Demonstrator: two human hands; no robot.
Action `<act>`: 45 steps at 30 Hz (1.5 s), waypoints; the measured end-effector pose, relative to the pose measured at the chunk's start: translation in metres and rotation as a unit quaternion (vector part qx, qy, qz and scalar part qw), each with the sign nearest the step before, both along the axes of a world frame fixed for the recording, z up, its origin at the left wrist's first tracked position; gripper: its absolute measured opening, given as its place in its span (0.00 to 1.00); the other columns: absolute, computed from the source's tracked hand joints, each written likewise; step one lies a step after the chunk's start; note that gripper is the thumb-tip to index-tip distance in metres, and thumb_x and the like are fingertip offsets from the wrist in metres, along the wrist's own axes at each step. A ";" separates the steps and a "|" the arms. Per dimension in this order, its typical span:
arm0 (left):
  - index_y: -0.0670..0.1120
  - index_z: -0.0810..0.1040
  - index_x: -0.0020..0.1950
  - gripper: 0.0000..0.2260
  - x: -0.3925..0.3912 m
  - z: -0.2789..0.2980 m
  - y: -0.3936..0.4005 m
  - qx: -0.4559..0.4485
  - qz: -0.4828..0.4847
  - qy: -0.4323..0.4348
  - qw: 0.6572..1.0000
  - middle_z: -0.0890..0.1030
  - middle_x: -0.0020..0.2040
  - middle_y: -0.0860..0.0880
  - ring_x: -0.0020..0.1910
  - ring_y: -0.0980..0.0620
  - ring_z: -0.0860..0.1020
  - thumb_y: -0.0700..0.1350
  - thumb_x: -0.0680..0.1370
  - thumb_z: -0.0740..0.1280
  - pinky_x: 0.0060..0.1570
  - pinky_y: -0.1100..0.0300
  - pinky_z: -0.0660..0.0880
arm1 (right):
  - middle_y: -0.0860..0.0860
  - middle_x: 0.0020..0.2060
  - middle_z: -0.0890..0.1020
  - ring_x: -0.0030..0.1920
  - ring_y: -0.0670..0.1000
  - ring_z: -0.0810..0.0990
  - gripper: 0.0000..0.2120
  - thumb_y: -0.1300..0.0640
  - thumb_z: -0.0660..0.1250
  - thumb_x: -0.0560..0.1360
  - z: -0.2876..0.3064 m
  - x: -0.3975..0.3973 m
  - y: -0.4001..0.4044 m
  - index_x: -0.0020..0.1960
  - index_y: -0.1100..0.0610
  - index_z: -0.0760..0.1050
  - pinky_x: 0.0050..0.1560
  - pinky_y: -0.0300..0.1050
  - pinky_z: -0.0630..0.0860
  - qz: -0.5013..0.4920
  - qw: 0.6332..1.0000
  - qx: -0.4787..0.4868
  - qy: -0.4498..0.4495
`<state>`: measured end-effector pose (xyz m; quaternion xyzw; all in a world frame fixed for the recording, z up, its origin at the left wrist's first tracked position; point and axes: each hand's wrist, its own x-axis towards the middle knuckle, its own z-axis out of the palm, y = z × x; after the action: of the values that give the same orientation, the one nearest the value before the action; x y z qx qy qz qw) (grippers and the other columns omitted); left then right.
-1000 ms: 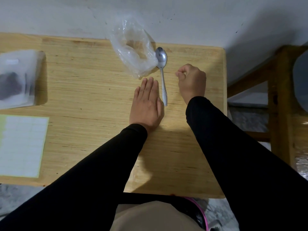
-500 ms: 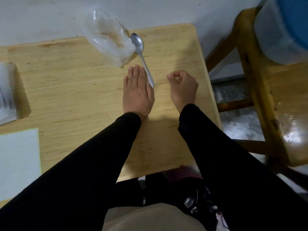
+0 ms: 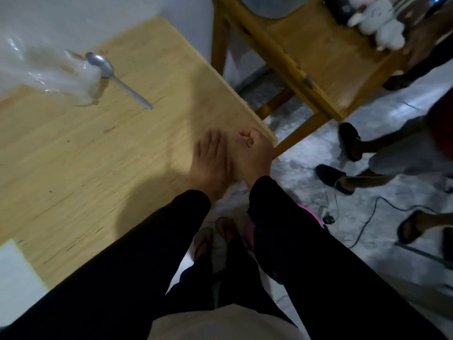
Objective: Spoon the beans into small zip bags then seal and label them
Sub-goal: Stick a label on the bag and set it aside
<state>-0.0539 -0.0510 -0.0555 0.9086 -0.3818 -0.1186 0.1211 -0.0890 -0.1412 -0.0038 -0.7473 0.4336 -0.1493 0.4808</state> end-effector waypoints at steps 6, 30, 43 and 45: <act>0.41 0.49 0.77 0.25 -0.044 0.005 -0.028 0.004 -0.064 0.004 0.998 0.49 0.78 0.43 0.77 0.45 0.46 0.46 0.82 0.50 0.73 0.48 0.43 | 0.44 0.30 0.75 0.33 0.41 0.73 0.04 0.60 0.67 0.75 -0.007 -0.078 -0.018 0.45 0.59 0.80 0.33 0.27 0.67 -0.110 0.994 -0.003 -0.013; 0.38 0.53 0.76 0.24 -0.063 -0.007 -0.043 -0.012 -0.038 -0.054 0.998 0.55 0.77 0.40 0.76 0.42 0.51 0.45 0.82 0.52 0.72 0.46 0.47 | 0.59 0.66 0.73 0.72 0.58 0.64 0.27 0.51 0.46 0.76 -0.074 -0.263 -0.020 0.67 0.63 0.70 0.69 0.65 0.55 -0.163 0.926 -0.115 0.321; 0.36 0.56 0.75 0.22 -0.049 0.015 -0.048 -0.026 -0.042 -0.009 0.999 0.59 0.75 0.37 0.75 0.40 0.56 0.45 0.83 0.51 0.73 0.50 0.51 | 0.63 0.68 0.69 0.72 0.59 0.62 0.21 0.58 0.54 0.80 -0.037 -0.215 -0.037 0.69 0.67 0.64 0.72 0.51 0.59 -0.041 0.951 -0.141 0.272; 0.35 0.58 0.74 0.22 -0.043 0.023 -0.046 -0.047 -0.042 -0.009 0.998 0.61 0.74 0.36 0.74 0.39 0.58 0.45 0.83 0.52 0.73 0.50 0.52 | 0.61 0.69 0.68 0.72 0.58 0.62 0.21 0.57 0.54 0.80 -0.027 -0.198 -0.043 0.70 0.66 0.63 0.72 0.50 0.60 -0.018 0.952 -0.163 0.260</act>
<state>-0.0973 -0.0970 -0.0326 0.8863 -0.4255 -0.0973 0.1549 -0.2866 -0.1842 -0.0310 -0.8205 0.5267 -0.0271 0.2205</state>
